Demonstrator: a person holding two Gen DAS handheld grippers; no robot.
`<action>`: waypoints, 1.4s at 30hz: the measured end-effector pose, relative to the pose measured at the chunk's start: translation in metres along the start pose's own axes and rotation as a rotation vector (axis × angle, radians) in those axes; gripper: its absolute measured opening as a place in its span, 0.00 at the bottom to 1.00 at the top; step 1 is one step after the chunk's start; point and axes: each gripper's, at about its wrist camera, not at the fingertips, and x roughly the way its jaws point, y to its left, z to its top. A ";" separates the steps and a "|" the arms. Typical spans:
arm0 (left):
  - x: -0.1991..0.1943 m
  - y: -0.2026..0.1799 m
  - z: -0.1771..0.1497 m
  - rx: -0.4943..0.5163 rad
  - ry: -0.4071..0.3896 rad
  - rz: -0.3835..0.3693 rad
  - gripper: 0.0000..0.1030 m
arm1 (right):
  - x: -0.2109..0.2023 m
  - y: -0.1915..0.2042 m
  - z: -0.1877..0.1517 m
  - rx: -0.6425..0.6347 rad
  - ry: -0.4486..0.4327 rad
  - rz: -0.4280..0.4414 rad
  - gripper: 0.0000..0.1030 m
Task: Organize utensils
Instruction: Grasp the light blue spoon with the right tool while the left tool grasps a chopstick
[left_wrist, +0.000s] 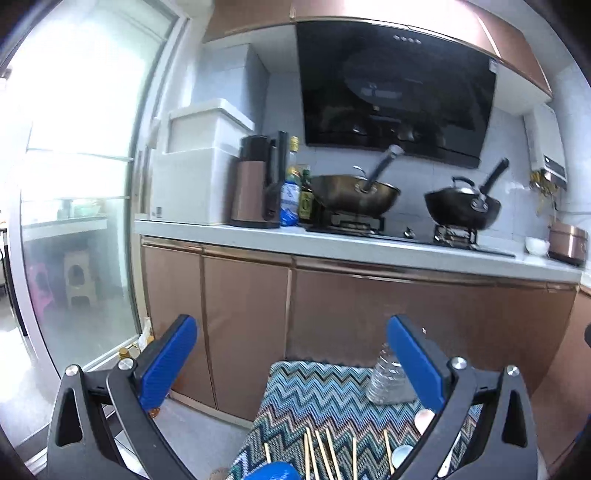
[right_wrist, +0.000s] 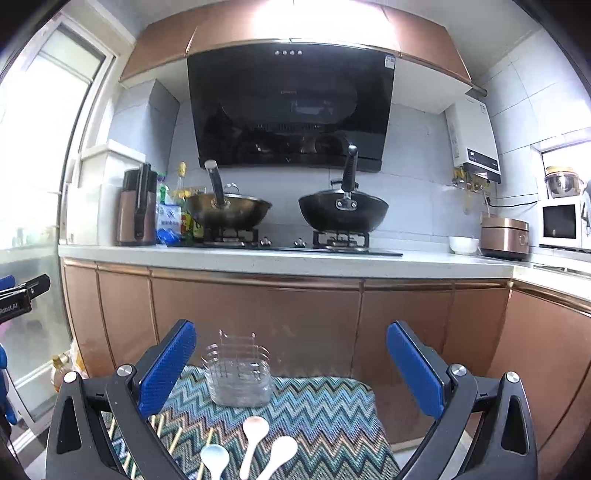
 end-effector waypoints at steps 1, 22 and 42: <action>0.000 0.004 0.001 -0.004 -0.007 0.011 1.00 | 0.002 -0.001 -0.001 0.009 0.003 0.014 1.00; 0.078 0.025 -0.049 0.019 0.275 0.015 1.00 | 0.073 0.008 -0.053 -0.028 0.274 0.269 1.00; 0.179 0.006 -0.165 0.041 0.733 -0.069 0.99 | 0.180 0.046 -0.155 -0.011 0.744 0.637 0.38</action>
